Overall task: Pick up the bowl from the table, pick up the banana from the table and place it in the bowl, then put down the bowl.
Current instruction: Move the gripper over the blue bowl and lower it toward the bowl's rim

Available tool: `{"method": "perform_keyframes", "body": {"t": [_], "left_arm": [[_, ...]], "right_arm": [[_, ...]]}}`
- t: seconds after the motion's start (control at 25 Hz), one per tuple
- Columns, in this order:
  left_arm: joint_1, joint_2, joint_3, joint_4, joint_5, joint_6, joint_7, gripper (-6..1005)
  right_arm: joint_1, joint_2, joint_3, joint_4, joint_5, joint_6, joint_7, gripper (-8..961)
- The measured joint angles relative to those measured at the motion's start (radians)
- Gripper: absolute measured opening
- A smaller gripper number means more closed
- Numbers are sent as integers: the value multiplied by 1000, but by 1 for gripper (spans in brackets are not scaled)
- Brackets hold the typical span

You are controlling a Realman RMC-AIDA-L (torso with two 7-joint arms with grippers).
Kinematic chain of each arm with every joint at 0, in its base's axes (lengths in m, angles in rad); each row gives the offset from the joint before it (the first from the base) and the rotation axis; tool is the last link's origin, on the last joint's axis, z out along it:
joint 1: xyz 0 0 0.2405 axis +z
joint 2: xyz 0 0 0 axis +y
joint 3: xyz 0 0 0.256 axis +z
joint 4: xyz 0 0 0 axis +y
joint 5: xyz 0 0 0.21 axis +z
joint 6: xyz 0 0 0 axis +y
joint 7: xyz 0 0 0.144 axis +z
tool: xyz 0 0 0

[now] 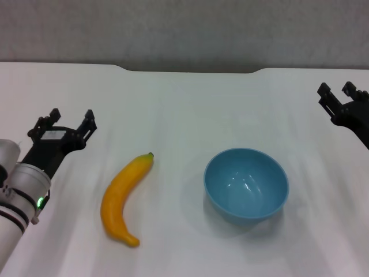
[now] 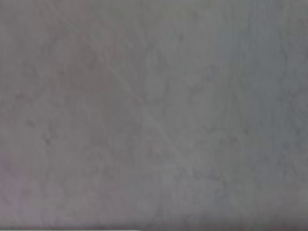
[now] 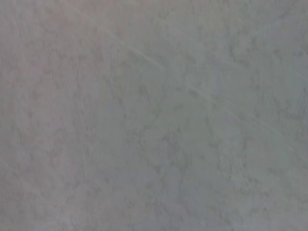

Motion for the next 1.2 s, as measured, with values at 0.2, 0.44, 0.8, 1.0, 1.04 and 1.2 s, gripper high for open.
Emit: {"method": "perform_keyframes", "body": {"t": [0.2,0.44,0.8,1.0,1.04,1.2], "left_arm": [[3,1,-13,-5,-11,-4,-3,801],[1,0,4,-8,-17,-8,10,800],[1,5,20,-22,22,-47,23,800],[20,22,11,-110,23,-136,22,799],[27,31,4,-144,23,-168,24,798],[60,67,-36,-291,23,-324,26,797]], "right_arm": [[1,0,-3,1,0,1,3,640],[1,-4,-10,2,0,19,39,640],[5,-6,-42,-20,-8,68,40,639],[-6,-15,-94,-70,-9,81,50,639],[-18,-20,-106,-112,-14,113,65,639],[-48,-27,-116,-217,-70,198,117,639]]}}
